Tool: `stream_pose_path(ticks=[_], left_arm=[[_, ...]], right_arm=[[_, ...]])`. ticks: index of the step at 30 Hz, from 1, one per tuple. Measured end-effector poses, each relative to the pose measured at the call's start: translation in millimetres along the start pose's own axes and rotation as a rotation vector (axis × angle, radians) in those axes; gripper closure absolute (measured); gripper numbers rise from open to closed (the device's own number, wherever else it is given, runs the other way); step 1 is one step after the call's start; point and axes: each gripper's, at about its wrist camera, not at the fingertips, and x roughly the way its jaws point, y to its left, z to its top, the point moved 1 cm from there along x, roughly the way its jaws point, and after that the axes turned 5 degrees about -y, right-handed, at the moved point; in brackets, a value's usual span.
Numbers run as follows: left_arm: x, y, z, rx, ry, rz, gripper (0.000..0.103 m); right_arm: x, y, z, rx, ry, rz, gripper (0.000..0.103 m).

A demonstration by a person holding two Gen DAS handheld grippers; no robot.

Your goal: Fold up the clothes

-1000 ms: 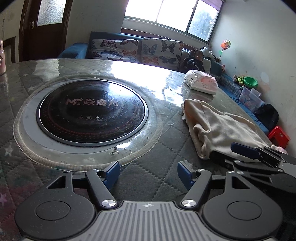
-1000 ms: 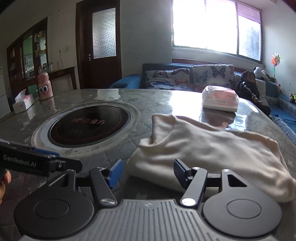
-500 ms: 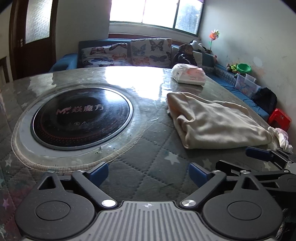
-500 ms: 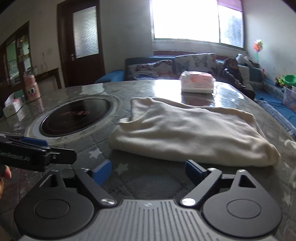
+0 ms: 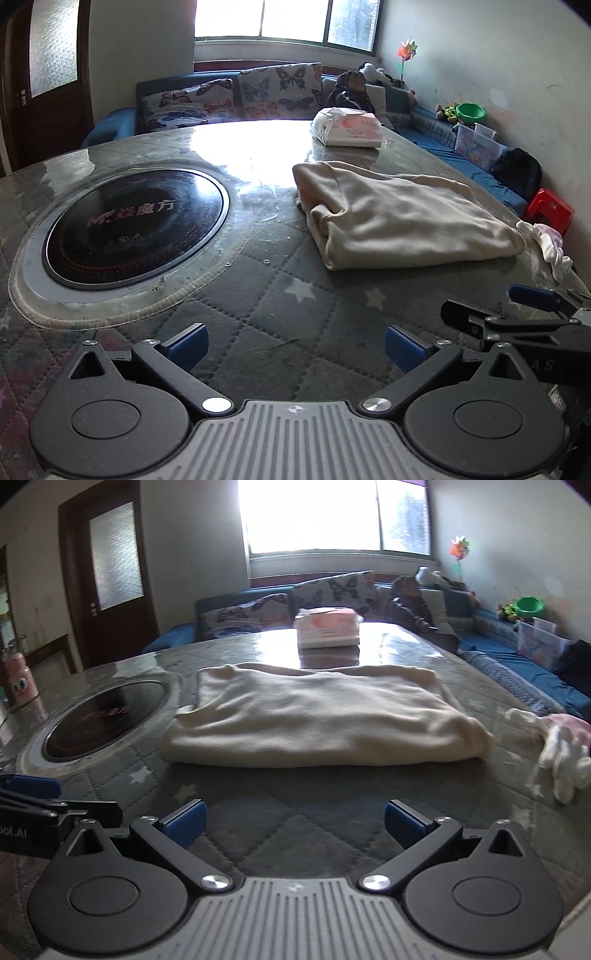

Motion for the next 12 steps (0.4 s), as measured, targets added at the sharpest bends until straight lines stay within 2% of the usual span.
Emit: stream_pose_path(ticks=[12], left_arm=[[-0.2,-14.3,-7.3,0.034,0.009,-0.019,0.0]], right_arm=[[-4.9,-10.7,-6.5,0.058,0.012,-0.059,0.0]])
